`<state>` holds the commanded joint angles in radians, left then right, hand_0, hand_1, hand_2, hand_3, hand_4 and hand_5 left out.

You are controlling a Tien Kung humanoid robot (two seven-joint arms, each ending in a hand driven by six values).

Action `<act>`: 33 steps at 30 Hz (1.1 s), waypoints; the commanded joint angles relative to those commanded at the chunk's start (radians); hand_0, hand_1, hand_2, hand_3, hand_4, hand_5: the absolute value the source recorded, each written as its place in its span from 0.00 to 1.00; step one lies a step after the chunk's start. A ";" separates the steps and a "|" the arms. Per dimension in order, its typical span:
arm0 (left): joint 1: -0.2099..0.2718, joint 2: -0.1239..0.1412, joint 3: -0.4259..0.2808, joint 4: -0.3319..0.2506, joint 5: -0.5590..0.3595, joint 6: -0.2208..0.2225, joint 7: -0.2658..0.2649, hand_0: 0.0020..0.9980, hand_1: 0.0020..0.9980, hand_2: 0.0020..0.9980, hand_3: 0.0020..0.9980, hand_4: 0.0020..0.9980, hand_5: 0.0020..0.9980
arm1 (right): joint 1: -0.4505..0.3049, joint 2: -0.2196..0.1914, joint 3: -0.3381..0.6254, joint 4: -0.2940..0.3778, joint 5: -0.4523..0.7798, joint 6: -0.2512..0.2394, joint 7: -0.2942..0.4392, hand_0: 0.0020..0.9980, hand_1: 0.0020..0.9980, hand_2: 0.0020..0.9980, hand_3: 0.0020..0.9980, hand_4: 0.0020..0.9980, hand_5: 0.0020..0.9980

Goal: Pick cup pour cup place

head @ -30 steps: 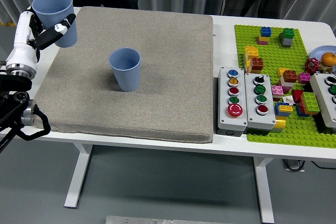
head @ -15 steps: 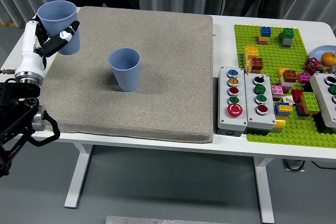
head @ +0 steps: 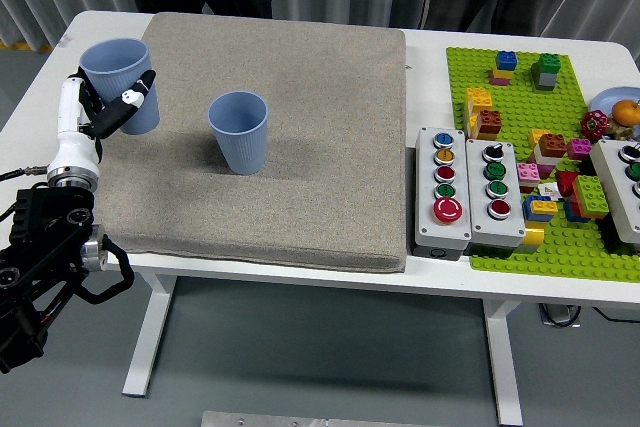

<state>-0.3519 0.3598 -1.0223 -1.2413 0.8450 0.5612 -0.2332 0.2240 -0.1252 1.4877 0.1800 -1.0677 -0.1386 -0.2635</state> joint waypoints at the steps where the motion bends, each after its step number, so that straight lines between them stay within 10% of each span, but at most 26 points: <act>1: 0.003 -0.004 0.004 0.005 0.001 0.001 -0.005 0.60 0.60 0.64 0.59 0.73 0.20 | 0.000 0.000 -0.001 0.000 0.000 0.000 0.000 0.72 0.67 0.65 0.61 0.00 0.18; 33: 0.080 -0.056 0.020 0.097 0.004 -0.047 -0.065 0.62 0.63 0.67 0.61 0.73 0.22 | -0.002 0.005 0.008 0.000 -0.010 0.000 -0.003 0.72 0.67 0.65 0.61 0.00 0.18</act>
<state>-0.2719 0.3042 -1.0026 -1.1444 0.8493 0.5141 -0.2978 0.2220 -0.1204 1.4961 0.1800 -1.0779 -0.1383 -0.2662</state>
